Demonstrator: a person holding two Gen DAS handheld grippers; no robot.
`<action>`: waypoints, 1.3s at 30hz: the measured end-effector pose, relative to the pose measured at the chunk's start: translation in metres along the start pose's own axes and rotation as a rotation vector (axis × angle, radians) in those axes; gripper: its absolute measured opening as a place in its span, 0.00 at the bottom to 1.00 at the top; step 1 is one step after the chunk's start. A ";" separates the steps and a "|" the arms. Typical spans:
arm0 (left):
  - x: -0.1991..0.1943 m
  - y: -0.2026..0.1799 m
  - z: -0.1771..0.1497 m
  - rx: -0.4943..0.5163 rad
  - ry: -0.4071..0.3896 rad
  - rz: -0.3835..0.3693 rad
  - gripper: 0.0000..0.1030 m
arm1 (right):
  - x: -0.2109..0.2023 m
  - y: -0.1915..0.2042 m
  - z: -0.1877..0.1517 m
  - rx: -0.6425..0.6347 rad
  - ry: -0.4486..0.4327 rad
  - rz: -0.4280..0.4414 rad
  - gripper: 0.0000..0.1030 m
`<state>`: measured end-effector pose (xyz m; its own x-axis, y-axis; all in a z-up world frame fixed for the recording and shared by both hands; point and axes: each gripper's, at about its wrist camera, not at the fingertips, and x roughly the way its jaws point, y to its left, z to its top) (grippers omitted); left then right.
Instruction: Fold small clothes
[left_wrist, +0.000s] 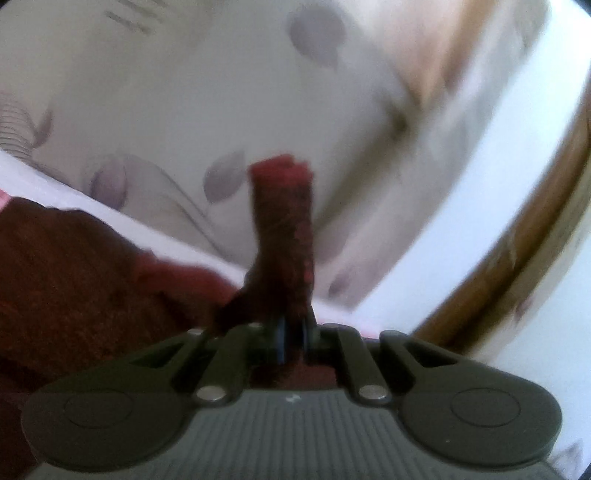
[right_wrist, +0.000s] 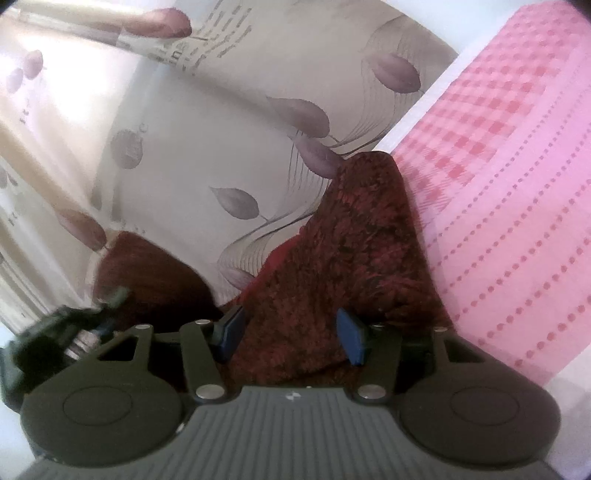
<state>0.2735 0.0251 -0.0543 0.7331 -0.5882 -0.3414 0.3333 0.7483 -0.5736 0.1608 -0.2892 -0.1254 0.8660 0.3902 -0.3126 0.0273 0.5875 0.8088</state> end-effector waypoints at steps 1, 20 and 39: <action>0.006 -0.002 -0.005 0.026 0.017 0.012 0.09 | 0.000 -0.001 0.000 0.005 0.000 0.005 0.54; -0.059 -0.041 -0.045 0.254 -0.080 0.115 0.81 | -0.011 -0.021 0.013 0.200 0.012 0.115 0.57; -0.115 0.083 -0.084 -0.174 -0.221 0.288 0.86 | 0.020 0.081 0.070 -0.310 0.099 -0.064 0.14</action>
<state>0.1670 0.1292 -0.1254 0.8980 -0.2679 -0.3491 0.0043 0.7986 -0.6018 0.2156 -0.2829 -0.0314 0.8144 0.4032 -0.4173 -0.0860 0.7951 0.6003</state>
